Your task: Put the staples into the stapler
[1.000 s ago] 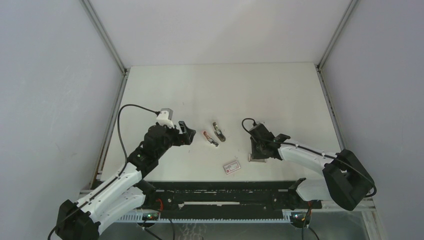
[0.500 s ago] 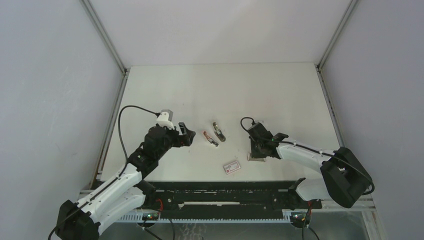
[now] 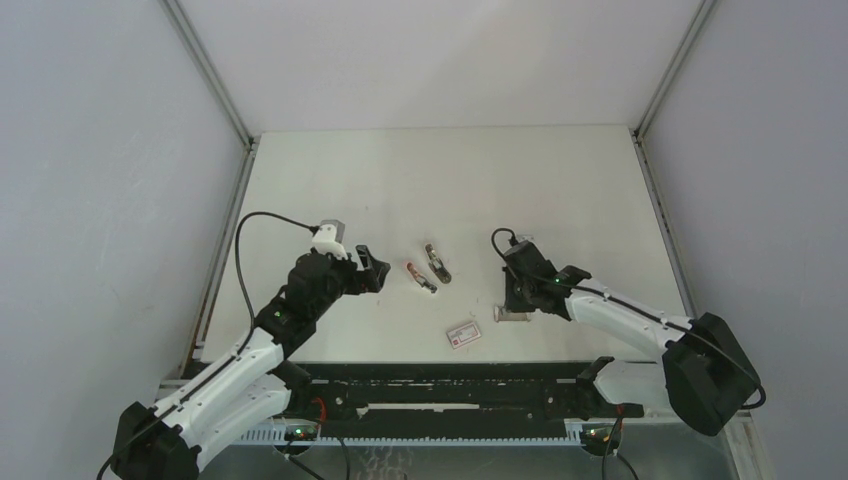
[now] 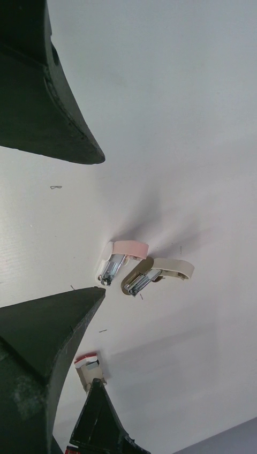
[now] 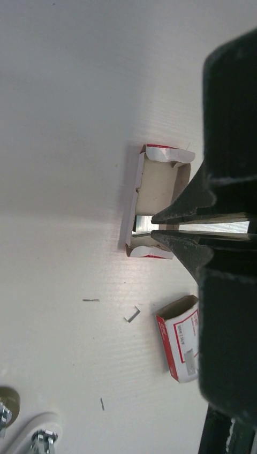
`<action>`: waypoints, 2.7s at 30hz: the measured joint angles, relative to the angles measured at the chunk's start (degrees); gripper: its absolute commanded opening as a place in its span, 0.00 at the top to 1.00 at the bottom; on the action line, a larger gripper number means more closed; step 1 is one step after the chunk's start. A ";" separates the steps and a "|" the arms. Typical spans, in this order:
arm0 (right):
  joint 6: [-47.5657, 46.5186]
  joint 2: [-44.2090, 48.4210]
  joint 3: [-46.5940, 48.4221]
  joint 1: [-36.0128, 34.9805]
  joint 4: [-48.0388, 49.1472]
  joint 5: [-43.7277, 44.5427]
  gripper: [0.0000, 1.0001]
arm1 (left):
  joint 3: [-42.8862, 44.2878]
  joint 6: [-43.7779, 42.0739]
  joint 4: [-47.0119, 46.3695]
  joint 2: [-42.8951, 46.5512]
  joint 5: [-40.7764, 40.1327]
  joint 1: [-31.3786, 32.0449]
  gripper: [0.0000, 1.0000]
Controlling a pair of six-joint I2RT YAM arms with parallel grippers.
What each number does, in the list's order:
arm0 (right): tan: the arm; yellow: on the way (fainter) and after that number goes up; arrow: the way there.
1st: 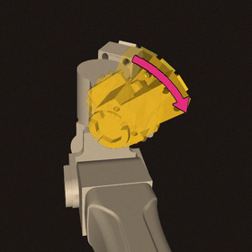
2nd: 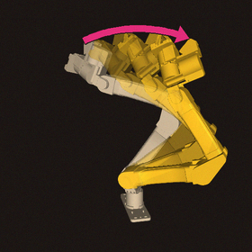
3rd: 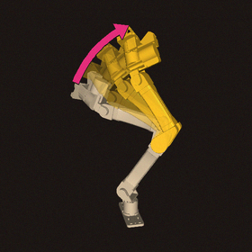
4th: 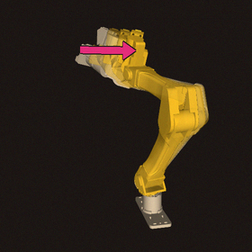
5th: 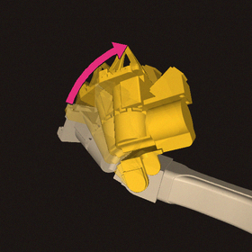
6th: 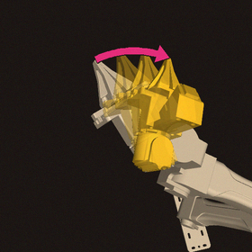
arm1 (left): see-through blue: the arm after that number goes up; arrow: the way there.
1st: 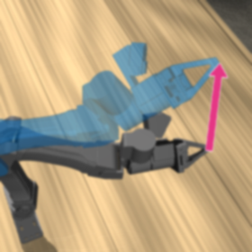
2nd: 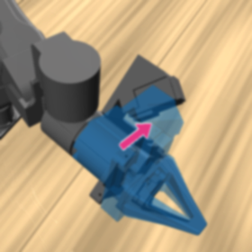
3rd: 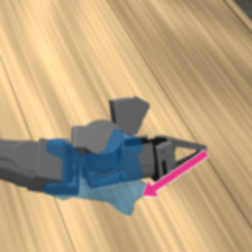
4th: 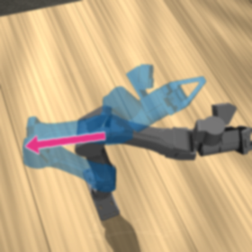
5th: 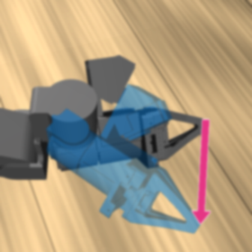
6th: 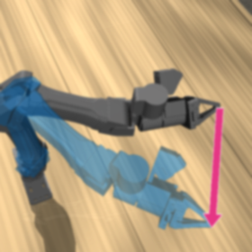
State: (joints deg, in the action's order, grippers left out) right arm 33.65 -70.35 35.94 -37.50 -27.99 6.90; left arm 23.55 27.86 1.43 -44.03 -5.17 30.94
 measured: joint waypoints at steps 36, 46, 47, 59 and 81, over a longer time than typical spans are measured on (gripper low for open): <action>-0.31 -5.55 0.24 -2.47 1.92 3.10 0.72 | -0.39 0.02 0.00 0.24 0.87 -0.37 0.11; -0.20 -5.55 1.16 -3.15 2.25 3.13 0.67 | -1.20 0.02 -0.02 0.55 0.90 -0.44 0.11; -0.20 -5.66 1.20 -3.17 2.38 3.17 0.67 | -1.20 0.02 -0.02 0.55 0.87 -0.46 0.11; 0.02 -8.20 1.31 -4.92 2.49 4.70 0.70 | -1.29 0.02 0.00 0.96 0.87 -0.61 0.12; -0.13 2.45 2.38 -2.86 -0.63 7.28 0.93 | -1.31 0.00 0.11 2.80 0.81 -1.09 0.11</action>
State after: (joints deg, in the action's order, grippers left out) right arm 33.52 -67.90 38.33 -40.36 -28.62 14.17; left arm 22.24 27.86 1.54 -41.23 -4.36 29.85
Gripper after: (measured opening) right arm 0.130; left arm 0.886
